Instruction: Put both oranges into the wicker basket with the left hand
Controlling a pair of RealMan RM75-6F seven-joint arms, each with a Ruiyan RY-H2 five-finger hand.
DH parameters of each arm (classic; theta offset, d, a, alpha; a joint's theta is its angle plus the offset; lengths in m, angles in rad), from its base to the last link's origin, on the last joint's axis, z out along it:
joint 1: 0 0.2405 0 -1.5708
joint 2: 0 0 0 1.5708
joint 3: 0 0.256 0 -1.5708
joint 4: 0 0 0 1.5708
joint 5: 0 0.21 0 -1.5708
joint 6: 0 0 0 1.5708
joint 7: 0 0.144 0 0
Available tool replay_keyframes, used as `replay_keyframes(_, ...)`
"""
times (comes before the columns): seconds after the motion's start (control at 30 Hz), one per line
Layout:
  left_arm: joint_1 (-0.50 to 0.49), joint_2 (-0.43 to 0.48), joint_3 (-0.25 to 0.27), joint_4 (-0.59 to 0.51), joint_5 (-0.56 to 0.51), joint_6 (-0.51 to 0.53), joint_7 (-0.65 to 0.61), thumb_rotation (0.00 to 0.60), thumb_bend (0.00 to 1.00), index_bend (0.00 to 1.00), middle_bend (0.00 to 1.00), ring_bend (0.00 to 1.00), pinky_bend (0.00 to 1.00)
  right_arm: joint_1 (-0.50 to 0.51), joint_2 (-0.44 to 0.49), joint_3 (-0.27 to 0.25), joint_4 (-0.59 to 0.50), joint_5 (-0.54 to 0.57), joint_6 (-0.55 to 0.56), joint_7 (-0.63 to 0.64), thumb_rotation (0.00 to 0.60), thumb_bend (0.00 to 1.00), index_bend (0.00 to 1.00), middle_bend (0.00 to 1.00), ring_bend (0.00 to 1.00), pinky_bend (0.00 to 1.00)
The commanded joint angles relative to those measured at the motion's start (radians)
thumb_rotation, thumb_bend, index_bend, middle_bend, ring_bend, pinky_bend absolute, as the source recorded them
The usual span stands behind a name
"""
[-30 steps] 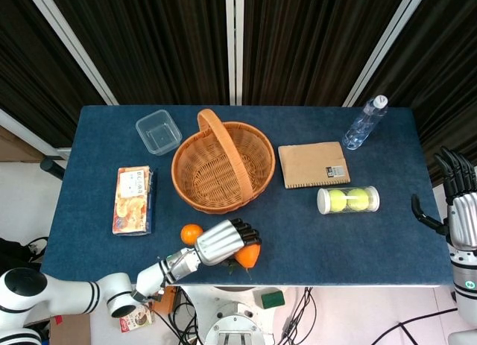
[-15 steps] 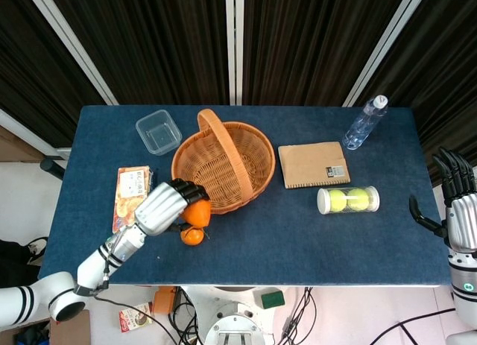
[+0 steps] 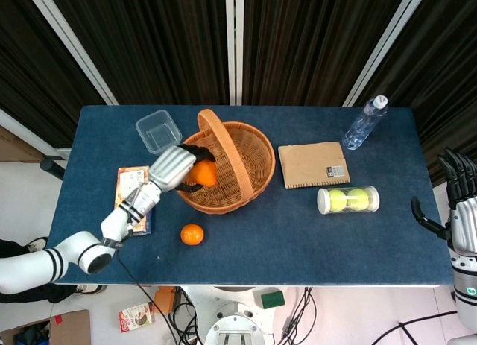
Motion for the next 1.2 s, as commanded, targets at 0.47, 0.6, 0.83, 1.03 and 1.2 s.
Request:
replay_keyframes(0.47,-0.178,-0.287,-0.07,0.389,-0.055,-0.128,-0.082,0.6,0.29,0.48,0.46,0.35,0.41,-0.006,-0.001,0.01,0.013,0.025,-0.017,0.016,0.6,0.4,0.0,0.0,0.0,0.0)
replay_keyframes(0.6,-0.21,-0.36,-0.082,0.488,-0.074,-0.147,-0.089,0.6,0.28,0.48,0.46,0.35,0.42,-0.007,0.0,0.012,0.011,0.023,-0.013,0.02,0.6,0.4,0.0,0.0,0.0,0.0)
replay_keyframes(0.83,-0.245,-0.427,-0.073,0.586,-0.086,-0.196,-0.086,0.6,0.28,0.35,0.33,0.26,0.39,-0.005,0.0,0.007,0.018,0.015,-0.02,0.022,0.6,0.38,0.0,0.0,0.0,0.0)
replay_keyframes(1.03,-0.238,-0.412,-0.057,0.569,-0.068,-0.189,-0.093,0.6,0.19,0.02,0.02,0.08,0.27,-0.002,-0.003,0.009,0.022,0.014,-0.023,0.025,0.6,0.38,0.0,0.0,0.0,0.0)
replay_keyframes(1.2,-0.217,-0.361,-0.054,0.5,-0.066,-0.172,-0.088,0.6,0.17,0.01,0.01,0.06,0.27,-0.001,-0.004,0.009,0.02,0.007,-0.02,0.019,0.6,0.38,0.0,0.0,0.0,0.0)
